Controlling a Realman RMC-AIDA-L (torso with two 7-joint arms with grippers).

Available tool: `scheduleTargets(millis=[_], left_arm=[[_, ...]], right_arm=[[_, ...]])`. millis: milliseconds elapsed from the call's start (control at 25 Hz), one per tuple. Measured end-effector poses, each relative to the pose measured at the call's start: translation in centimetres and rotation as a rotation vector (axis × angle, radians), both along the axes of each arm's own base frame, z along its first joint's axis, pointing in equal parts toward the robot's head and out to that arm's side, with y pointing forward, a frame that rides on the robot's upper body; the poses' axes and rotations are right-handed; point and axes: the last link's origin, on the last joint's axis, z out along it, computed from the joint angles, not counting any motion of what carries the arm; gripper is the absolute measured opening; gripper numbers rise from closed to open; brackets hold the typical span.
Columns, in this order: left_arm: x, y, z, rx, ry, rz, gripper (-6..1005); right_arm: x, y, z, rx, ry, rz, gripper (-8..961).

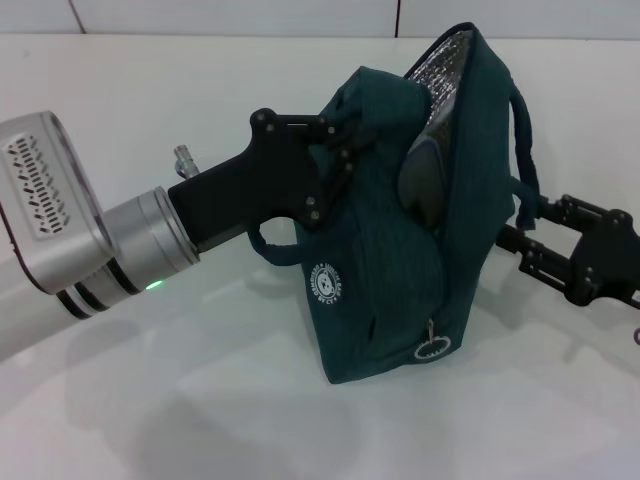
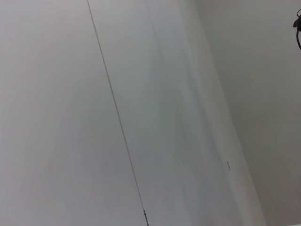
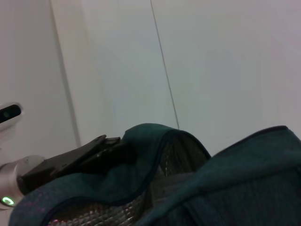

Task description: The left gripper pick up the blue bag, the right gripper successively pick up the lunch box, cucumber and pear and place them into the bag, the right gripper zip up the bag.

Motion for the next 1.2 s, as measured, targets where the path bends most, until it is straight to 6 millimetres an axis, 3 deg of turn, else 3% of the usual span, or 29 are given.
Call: scheduleTargets(millis=[200, 400, 720, 840, 1040, 1200], left_arm=[[-0.1, 0.0, 0.1, 0.002, 0.0, 0.002, 146], [0.0, 0.0, 0.0, 0.009, 0.004, -0.005, 147], [0.2, 0.1, 0.0, 0.012, 0.005, -0.011, 148], [0.2, 0.2, 0.1, 0.017, 0.0, -0.007, 149], [-0.2, 0.5, 0.6, 0.063, -0.036, 0.039, 150], [-0.6, 0.7, 0.7, 0.097, -0.061, 0.086, 150]], right_arm=[[-0.1, 0.6, 0.2, 0.021, 0.002, -0.008, 528], [-0.2, 1.1, 0.0, 0.048, -0.016, -0.016, 396], [-0.8, 0.9, -0.6, 0.047, -0.038, 0.046, 329], [-1.1, 0.3, -0.5, 0.092, -0.036, 0.106, 304], [-1.6, -1.6, 0.3, 0.261, -0.001, 0.236, 86], [-1.8, -2.8, 1.0, 0.368, 0.042, 0.282, 60]])
